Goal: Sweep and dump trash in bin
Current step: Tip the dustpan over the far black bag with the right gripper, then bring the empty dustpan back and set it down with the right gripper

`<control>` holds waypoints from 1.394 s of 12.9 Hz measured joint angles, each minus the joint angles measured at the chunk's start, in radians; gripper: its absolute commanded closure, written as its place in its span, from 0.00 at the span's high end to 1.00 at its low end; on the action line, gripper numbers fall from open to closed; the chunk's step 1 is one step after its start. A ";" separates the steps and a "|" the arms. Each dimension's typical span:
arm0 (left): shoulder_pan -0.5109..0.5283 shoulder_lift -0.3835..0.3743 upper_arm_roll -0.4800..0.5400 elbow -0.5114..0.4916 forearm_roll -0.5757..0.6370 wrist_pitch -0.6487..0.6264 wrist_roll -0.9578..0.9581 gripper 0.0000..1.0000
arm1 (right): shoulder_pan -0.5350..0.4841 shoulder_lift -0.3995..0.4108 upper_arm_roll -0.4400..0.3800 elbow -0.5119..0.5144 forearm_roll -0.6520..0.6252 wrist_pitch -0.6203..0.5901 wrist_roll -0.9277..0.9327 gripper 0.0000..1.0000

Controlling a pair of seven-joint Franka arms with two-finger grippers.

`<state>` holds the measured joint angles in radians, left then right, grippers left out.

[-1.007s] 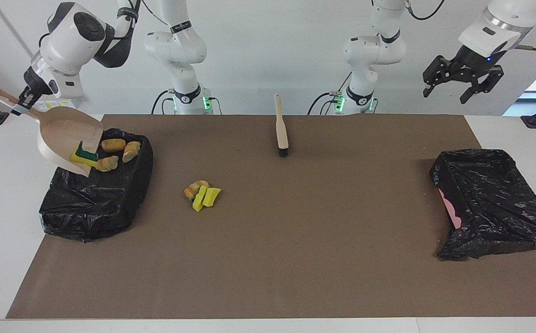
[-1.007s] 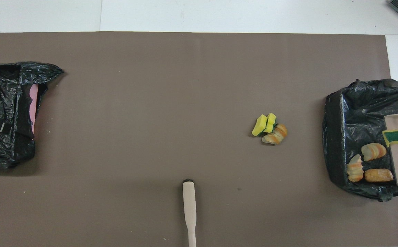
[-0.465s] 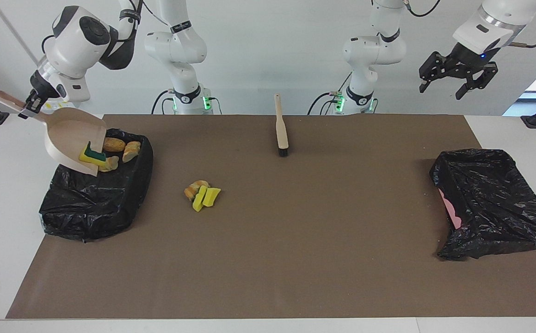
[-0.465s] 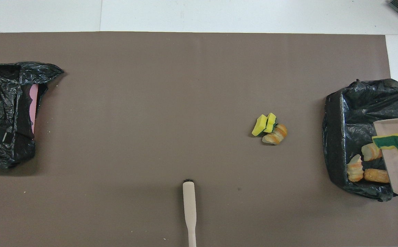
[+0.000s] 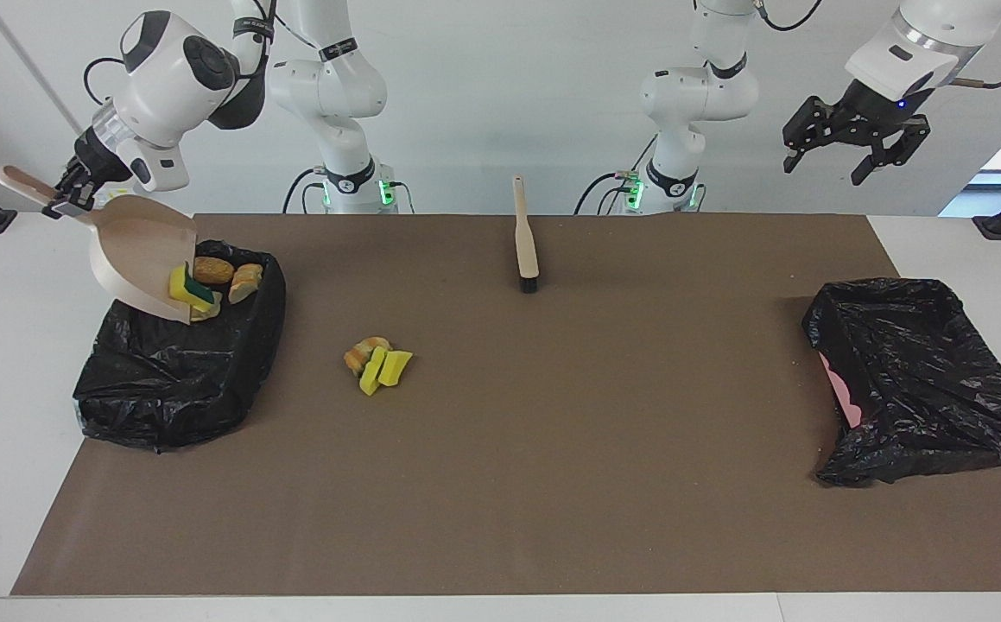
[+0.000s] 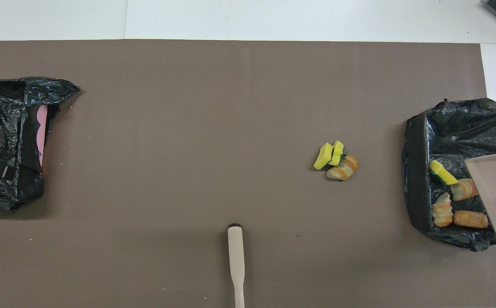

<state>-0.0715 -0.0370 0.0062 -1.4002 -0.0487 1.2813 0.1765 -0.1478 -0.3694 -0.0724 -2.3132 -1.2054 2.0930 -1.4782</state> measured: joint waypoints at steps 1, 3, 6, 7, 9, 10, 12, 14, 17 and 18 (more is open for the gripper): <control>0.000 -0.001 0.000 -0.001 0.004 0.000 0.000 1.00 | 0.002 -0.006 0.003 0.003 -0.001 -0.019 0.000 0.00; 0.000 -0.004 -0.002 -0.009 0.011 0.001 0.000 1.00 | 0.004 -0.045 0.008 0.023 0.017 -0.051 -0.001 0.00; 0.000 -0.014 -0.006 -0.026 0.034 0.021 0.001 1.00 | 0.014 -0.102 0.011 0.093 0.217 -0.158 -0.033 0.00; -0.001 -0.018 -0.007 -0.033 0.037 0.023 0.001 1.00 | 0.017 -0.108 0.019 0.119 0.292 -0.188 -0.036 0.00; -0.001 -0.023 -0.010 -0.039 0.037 0.023 0.000 1.00 | 0.023 -0.108 0.047 0.146 0.401 -0.234 0.010 0.00; -0.001 -0.025 -0.012 -0.041 0.037 0.024 0.000 1.00 | 0.024 -0.107 0.069 0.148 0.457 -0.253 0.064 0.00; -0.001 -0.029 -0.013 -0.043 0.037 0.025 0.000 1.00 | 0.025 -0.102 0.117 0.154 0.568 -0.299 0.204 0.00; -0.001 -0.030 -0.013 -0.044 0.037 0.026 0.000 1.00 | 0.025 -0.095 0.175 0.177 0.697 -0.361 0.395 0.00; -0.001 -0.030 -0.013 -0.045 0.037 0.031 -0.001 1.00 | 0.028 -0.053 0.273 0.242 0.834 -0.428 0.675 0.00; -0.001 -0.030 -0.013 -0.045 0.037 0.031 -0.001 1.00 | 0.028 -0.030 0.303 0.263 0.860 -0.435 0.758 0.00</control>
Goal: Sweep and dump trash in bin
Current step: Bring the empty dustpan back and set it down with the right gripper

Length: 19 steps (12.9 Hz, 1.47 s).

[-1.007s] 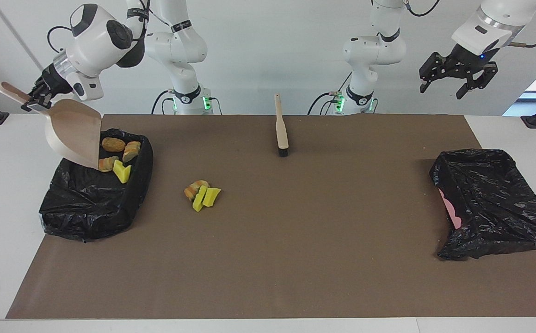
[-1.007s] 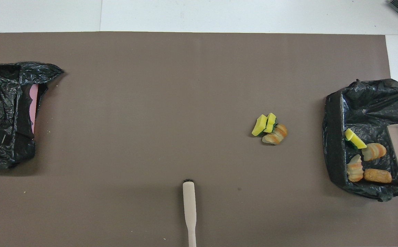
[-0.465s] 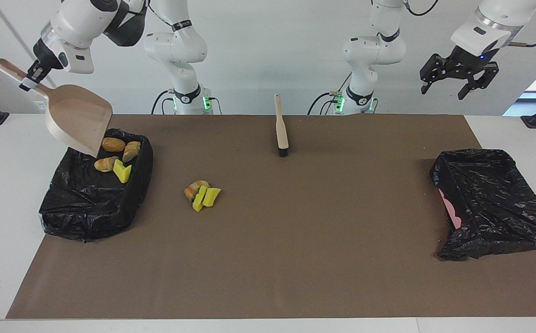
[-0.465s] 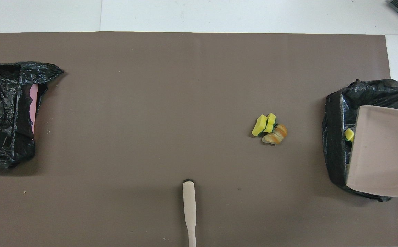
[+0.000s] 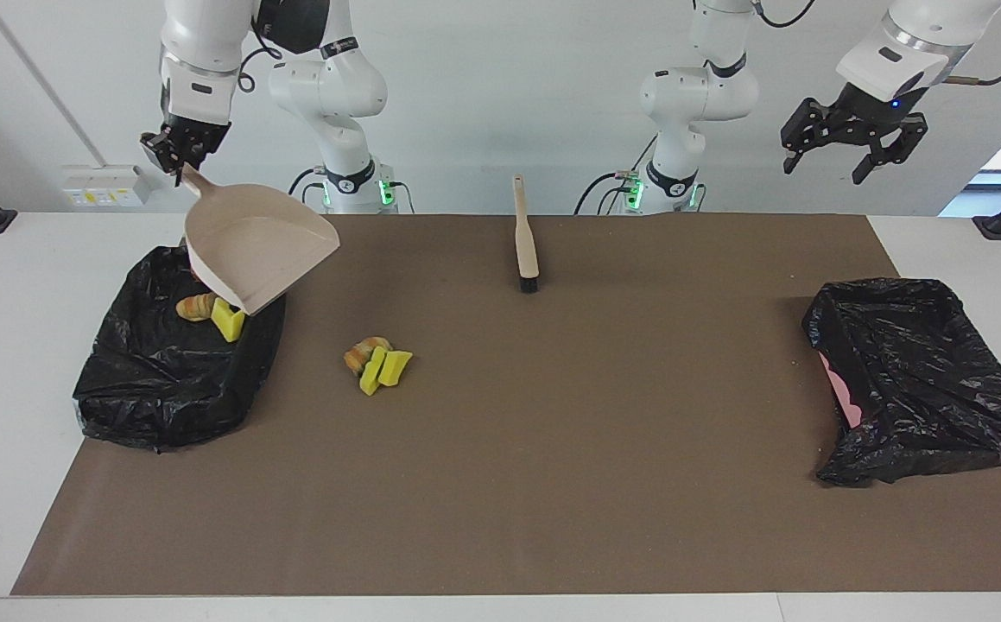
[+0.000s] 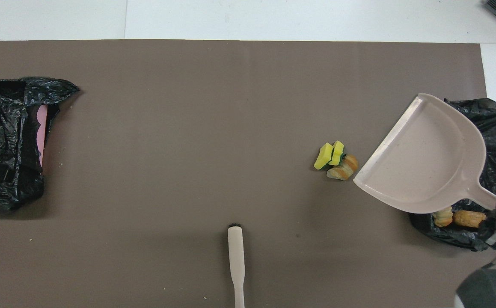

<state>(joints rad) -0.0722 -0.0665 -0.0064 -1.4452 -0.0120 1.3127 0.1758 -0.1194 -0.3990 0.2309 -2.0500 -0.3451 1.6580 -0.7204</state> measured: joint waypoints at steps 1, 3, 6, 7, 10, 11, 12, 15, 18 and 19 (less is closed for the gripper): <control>0.000 0.000 0.000 0.000 0.000 0.000 0.000 1.00 | 0.000 0.024 0.027 0.016 0.023 -0.002 0.091 0.00; 0.000 0.000 0.000 -0.001 0.000 0.001 0.000 1.00 | 0.002 0.074 0.087 0.039 0.047 -0.002 0.281 0.00; 0.000 0.000 0.000 -0.001 0.000 0.003 0.000 1.00 | 0.008 0.183 0.182 0.108 0.127 -0.008 0.603 0.00; 0.000 0.000 0.000 -0.001 0.000 0.004 0.000 1.00 | 0.012 0.228 0.206 0.136 0.150 -0.008 0.705 0.00; 0.000 0.000 0.000 -0.001 0.000 0.004 0.000 1.00 | 0.113 0.395 0.232 0.215 0.163 0.003 0.984 0.00; 0.000 0.000 0.000 -0.001 0.000 0.004 0.000 1.00 | 0.150 0.452 0.234 0.242 0.164 0.029 1.062 0.00; 0.000 0.000 0.000 -0.001 0.000 0.004 0.000 1.00 | 0.182 0.512 0.234 0.279 0.165 0.056 1.122 0.00; 0.000 0.000 0.001 -0.001 0.000 0.004 0.000 1.00 | 0.259 0.677 0.234 0.430 0.168 0.082 1.258 0.00; 0.001 0.000 0.002 -0.001 0.000 0.004 0.000 1.00 | 0.340 0.829 0.233 0.549 0.169 0.168 1.412 0.00; 0.001 0.000 0.003 -0.001 0.000 0.004 0.000 1.00 | 0.365 0.876 0.232 0.582 0.169 0.189 1.453 0.00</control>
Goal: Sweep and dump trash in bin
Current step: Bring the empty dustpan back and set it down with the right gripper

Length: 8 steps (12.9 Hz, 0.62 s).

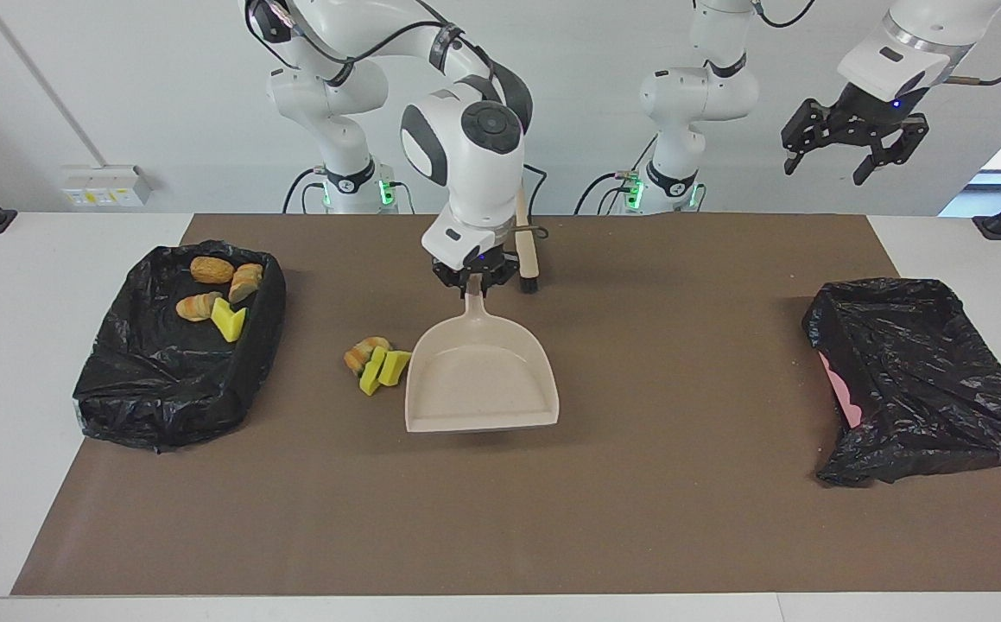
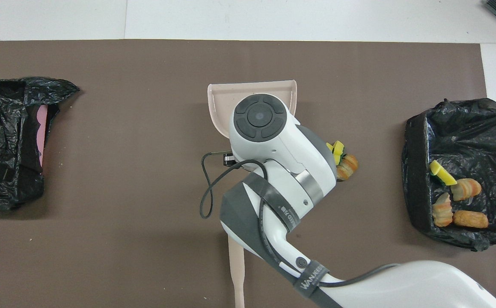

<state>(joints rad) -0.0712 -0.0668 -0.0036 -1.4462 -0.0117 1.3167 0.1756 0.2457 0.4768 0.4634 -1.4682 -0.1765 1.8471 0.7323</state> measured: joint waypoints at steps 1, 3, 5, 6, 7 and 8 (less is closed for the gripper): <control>0.000 0.000 0.000 0.000 0.000 0.000 0.000 1.00 | 0.024 0.048 -0.001 0.035 0.000 0.012 0.031 0.00; 0.000 0.000 -0.001 0.000 0.000 0.000 0.000 1.00 | 0.043 0.110 -0.002 0.067 -0.001 0.052 0.051 0.00; 0.000 0.000 -0.001 -0.001 0.000 0.000 0.000 1.00 | 0.040 0.134 -0.004 0.067 -0.001 0.082 0.053 0.00; 0.000 0.000 -0.002 -0.001 0.000 0.000 0.000 1.00 | 0.035 0.138 -0.004 0.063 -0.001 0.085 0.053 0.00; 0.000 0.000 -0.002 -0.001 0.000 0.000 0.000 1.00 | 0.033 0.141 -0.004 0.052 -0.001 0.094 0.053 0.00; -0.001 0.000 -0.002 -0.001 0.000 0.000 0.000 1.00 | 0.034 0.144 -0.004 0.037 -0.001 0.108 0.053 0.00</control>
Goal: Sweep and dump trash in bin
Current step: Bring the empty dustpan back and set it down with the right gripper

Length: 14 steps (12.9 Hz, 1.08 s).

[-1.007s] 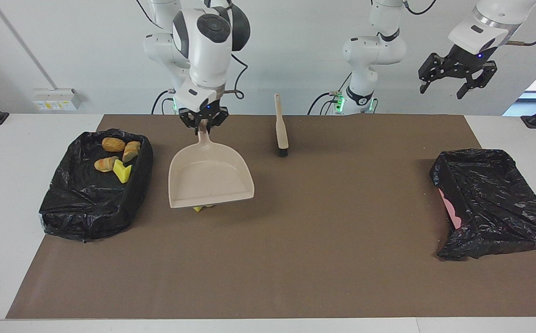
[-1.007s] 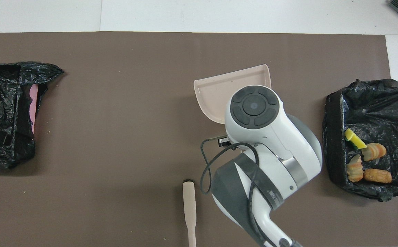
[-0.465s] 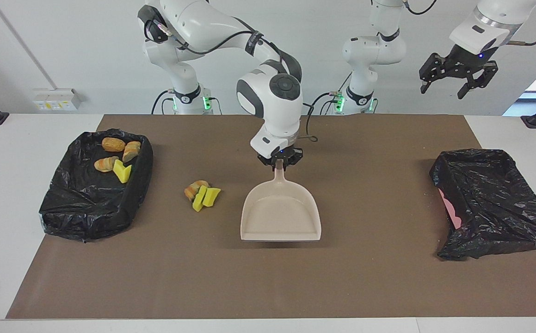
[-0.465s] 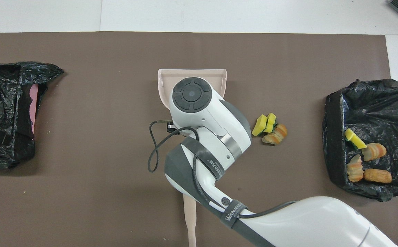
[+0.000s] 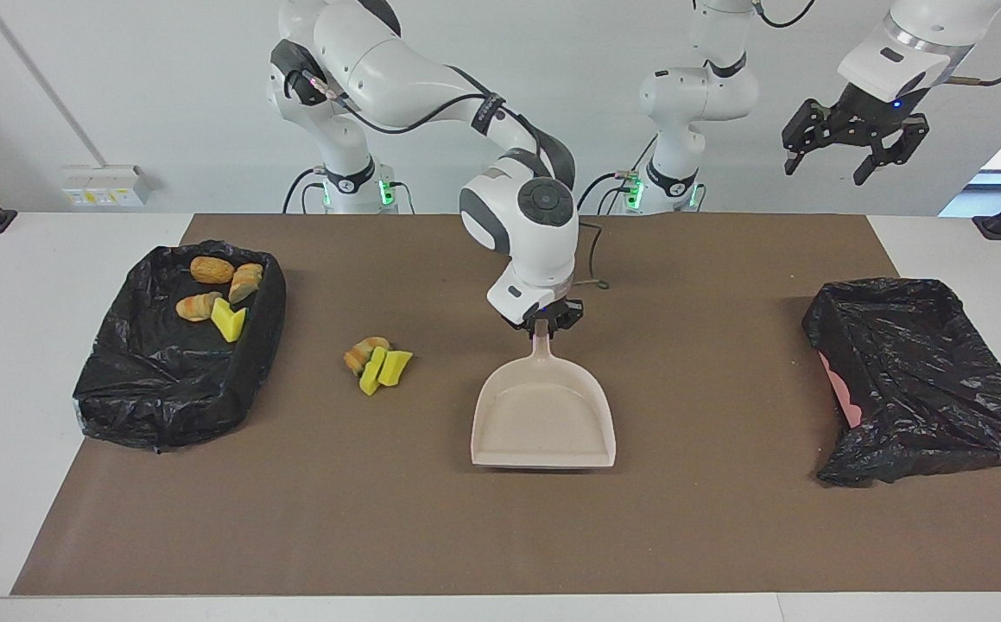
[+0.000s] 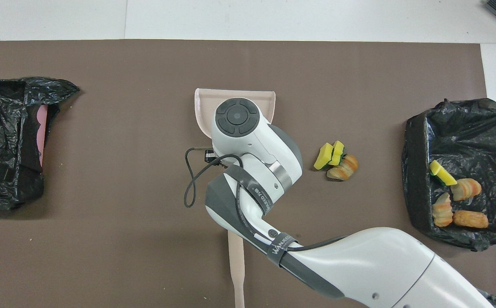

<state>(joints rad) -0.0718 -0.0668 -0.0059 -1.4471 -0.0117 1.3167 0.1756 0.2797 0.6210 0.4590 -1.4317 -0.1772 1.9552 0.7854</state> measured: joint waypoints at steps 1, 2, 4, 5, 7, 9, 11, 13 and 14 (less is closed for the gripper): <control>0.000 0.000 -0.001 0.000 0.000 0.000 0.000 1.00 | 0.001 0.003 0.000 -0.012 0.000 0.012 0.000 0.08; 0.000 0.000 -0.001 0.000 0.000 0.000 0.000 1.00 | 0.001 0.006 0.000 -0.019 0.000 0.019 0.000 0.35; 0.000 0.000 -0.002 0.000 0.000 0.001 0.000 1.00 | 0.002 0.006 0.000 -0.029 0.000 0.021 0.000 1.00; 0.000 0.000 -0.002 0.000 0.000 0.002 0.000 1.00 | 0.002 0.006 0.000 -0.034 0.000 0.021 0.000 1.00; 0.000 0.000 -0.003 0.000 0.000 0.004 0.000 1.00 | 0.003 0.005 0.001 -0.037 -0.007 0.018 0.000 1.00; 0.000 0.000 -0.003 0.000 0.000 0.005 0.000 1.00 | 0.003 -0.025 0.001 -0.035 -0.010 -0.038 0.000 1.00; -0.002 0.000 -0.004 -0.001 0.000 0.021 0.000 1.00 | 0.003 -0.096 0.004 -0.039 -0.004 -0.124 0.000 1.00; -0.025 0.000 -0.008 -0.012 0.000 0.064 -0.003 1.00 | 0.003 -0.205 0.008 -0.093 0.050 -0.164 -0.002 1.00; -0.042 0.001 -0.010 -0.023 0.000 0.087 -0.015 1.00 | 0.004 -0.268 0.010 -0.142 0.086 -0.170 -0.005 1.00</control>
<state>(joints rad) -0.1135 -0.0660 -0.0159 -1.4697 -0.0121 1.4042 0.1611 0.2836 0.3527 0.4692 -1.5736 -0.0910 1.7849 0.7808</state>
